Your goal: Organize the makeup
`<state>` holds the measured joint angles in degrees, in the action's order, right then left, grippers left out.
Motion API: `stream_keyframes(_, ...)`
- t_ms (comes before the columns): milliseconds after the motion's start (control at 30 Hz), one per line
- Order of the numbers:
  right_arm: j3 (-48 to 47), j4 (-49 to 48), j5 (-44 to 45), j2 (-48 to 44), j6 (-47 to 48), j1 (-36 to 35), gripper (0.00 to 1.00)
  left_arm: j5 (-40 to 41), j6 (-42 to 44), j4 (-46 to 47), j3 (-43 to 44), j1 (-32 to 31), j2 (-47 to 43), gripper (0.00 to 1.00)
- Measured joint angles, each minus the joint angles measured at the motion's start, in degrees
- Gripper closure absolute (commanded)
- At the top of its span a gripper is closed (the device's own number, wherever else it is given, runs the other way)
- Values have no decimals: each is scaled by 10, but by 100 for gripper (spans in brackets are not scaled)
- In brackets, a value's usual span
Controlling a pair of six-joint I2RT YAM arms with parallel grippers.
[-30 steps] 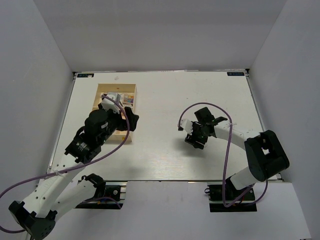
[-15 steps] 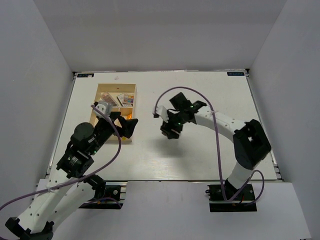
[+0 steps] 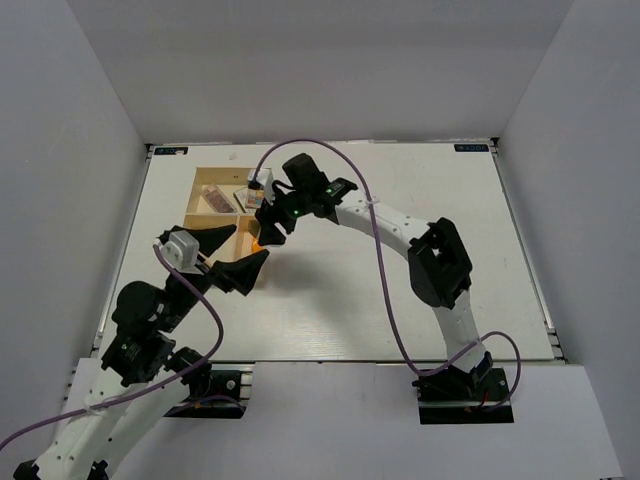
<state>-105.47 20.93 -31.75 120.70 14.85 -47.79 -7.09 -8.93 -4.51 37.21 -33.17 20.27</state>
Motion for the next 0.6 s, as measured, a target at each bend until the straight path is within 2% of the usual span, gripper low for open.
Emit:
stream_keyframes(367,-132,-97,-43,103,-78,-7,94,-11,8,2,-1,4,8,2)
stream_keyframes(567,-180,-130,-56,160,-104,-7,85,-11,10,2,-1,8,13,2)
stream_keyframes(600,-183,-133,-57,171,-108,-7,81,-11,10,2,-1,9,15,2)
